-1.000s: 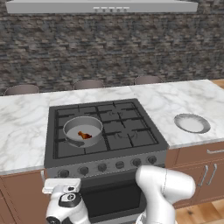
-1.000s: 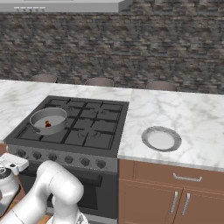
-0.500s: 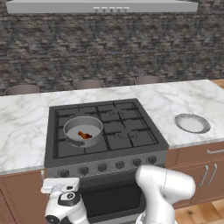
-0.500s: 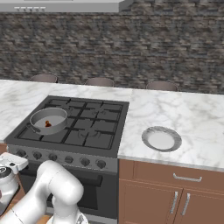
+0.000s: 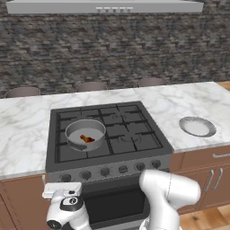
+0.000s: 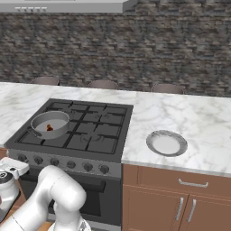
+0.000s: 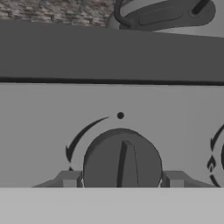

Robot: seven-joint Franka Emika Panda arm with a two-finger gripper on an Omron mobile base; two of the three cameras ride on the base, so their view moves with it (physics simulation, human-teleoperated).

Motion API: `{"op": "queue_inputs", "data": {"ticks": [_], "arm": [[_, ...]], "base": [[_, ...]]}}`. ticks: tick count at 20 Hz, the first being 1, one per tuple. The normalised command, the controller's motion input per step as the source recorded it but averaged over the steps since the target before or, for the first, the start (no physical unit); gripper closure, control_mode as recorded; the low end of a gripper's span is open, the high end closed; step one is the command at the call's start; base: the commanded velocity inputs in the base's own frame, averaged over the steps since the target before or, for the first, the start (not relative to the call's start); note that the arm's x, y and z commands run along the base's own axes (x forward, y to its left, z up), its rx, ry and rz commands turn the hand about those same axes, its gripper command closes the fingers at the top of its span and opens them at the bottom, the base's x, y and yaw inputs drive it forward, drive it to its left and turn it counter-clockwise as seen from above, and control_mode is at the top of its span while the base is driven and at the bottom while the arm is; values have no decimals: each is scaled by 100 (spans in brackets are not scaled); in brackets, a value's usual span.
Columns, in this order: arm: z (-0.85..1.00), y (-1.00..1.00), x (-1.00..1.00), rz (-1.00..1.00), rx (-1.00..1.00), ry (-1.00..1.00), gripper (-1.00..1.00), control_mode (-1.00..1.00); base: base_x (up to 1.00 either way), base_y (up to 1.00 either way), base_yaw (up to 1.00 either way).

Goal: Retrieve the frozen meat and place it in the pot on a burner. Then turn the burner on.

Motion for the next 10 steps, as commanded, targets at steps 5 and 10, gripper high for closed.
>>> {"op": "queue_inputs", "data": {"ticks": [5, 10], "arm": [[-3, 19, 0, 1, -2, 1, 100, -100], [-7, 30, -2, 12, -32, 4, 100, -100]], "base": [[0, 0, 0], [0, 0, 0]]}}
